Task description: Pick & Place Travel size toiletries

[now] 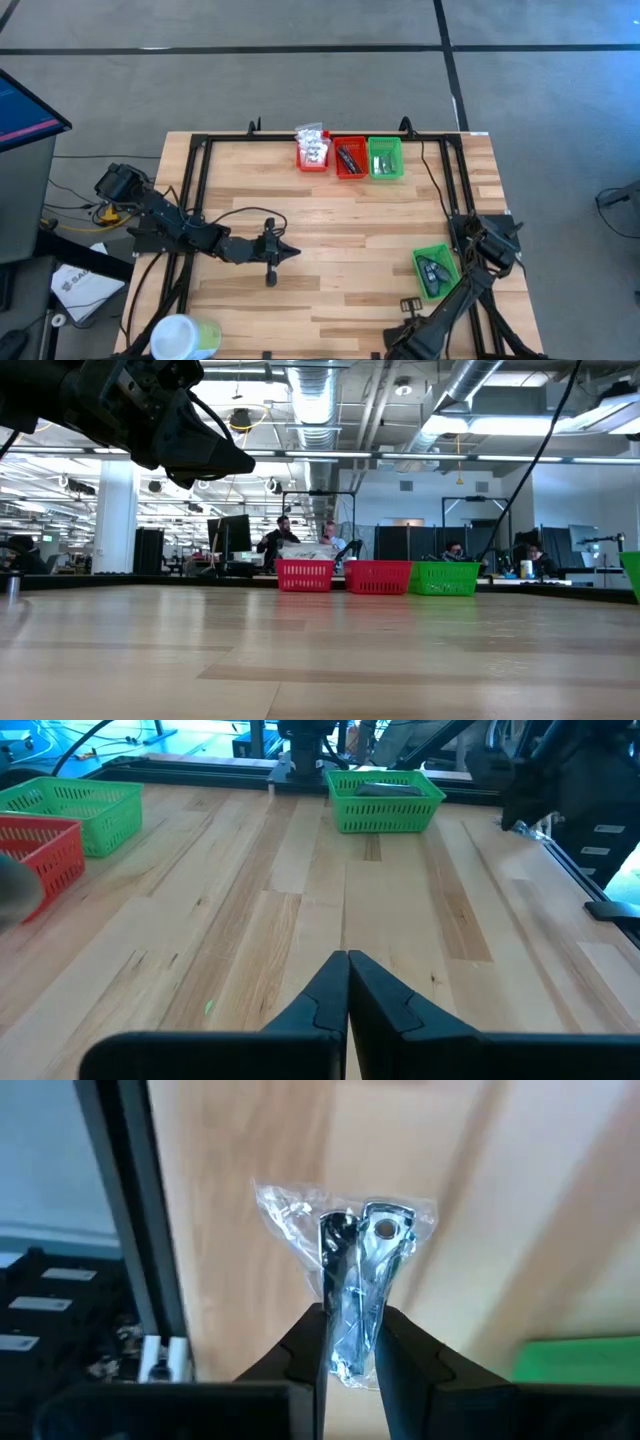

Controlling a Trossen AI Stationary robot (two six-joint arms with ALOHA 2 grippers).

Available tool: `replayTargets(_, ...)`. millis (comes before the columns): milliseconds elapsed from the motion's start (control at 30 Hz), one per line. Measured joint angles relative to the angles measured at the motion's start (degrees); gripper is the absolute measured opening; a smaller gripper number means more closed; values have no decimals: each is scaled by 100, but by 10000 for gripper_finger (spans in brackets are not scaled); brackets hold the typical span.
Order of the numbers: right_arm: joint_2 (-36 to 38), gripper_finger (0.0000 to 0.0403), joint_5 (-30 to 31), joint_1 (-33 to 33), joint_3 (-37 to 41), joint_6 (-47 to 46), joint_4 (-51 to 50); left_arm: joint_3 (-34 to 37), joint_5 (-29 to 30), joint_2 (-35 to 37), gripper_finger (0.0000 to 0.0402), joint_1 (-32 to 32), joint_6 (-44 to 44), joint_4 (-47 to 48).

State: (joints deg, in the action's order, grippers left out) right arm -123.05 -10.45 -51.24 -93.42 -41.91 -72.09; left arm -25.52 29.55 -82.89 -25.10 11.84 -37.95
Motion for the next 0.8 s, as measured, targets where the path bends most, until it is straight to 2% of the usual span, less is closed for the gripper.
replayTargets(267, 72, 54, 931, 437, -796, 694, -874, 0, -64, 0, 1, -20, 0, 1)
replayTargets(433, 679, 54, 1814, 719, -838, 779, -596, 0, -73, 0, 1, -85, 0, 2)
replayTargets(633, 1531, 54, 3180, 984, -841, 941, -524, 0, -89, 0, 1, -92, 1, 2)
replayTargets(800, 2099, 54, 3821, 1336, -841, 1364, -541, 0, -86, 0, 1, -92, 40, 2)
